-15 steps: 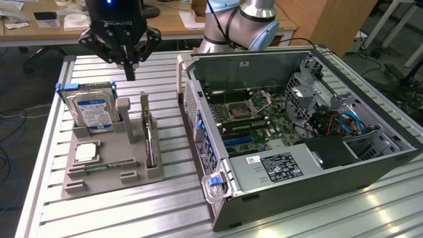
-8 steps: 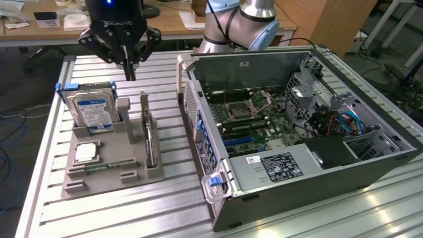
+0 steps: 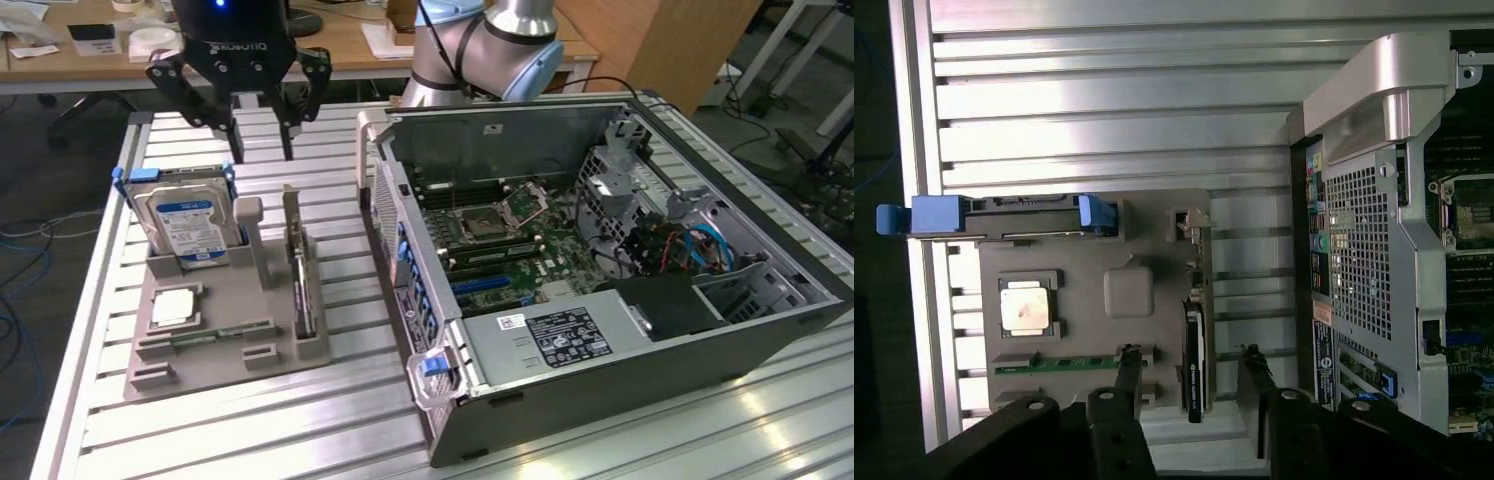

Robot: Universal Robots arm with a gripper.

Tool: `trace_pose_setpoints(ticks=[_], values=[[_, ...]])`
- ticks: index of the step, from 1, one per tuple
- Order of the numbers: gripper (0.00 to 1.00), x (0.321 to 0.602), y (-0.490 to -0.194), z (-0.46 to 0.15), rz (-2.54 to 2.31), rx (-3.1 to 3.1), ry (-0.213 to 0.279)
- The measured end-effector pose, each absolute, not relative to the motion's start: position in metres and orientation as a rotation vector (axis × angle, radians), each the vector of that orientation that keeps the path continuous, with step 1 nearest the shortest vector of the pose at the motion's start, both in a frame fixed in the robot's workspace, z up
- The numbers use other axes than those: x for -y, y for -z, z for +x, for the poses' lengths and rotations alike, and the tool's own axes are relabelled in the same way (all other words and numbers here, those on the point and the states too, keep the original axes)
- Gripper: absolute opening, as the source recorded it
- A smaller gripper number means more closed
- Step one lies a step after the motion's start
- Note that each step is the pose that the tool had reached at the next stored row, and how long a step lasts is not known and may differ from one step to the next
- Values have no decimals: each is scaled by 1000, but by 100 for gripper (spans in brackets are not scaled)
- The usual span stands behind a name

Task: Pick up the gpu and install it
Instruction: 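Pick up the gpu and move the gpu toward the slot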

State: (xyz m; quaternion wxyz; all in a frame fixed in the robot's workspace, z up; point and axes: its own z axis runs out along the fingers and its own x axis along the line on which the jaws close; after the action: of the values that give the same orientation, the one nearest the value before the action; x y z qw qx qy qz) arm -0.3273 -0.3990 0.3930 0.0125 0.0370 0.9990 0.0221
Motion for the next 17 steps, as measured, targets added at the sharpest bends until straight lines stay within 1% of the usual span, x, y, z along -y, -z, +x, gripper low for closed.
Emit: trace_pose_setpoints(ticks=[1, 2, 3, 4, 17], values=[[53, 399, -393, -327, 116, -3114, -69], [58, 399, -393, -327, 115, -3114, -69], [58, 399, -393, -327, 115, -3114, -69], [65, 398, -392, -327, 109, -3114, -69], [65, 404, -375, -327, 32, -3120, -70]])
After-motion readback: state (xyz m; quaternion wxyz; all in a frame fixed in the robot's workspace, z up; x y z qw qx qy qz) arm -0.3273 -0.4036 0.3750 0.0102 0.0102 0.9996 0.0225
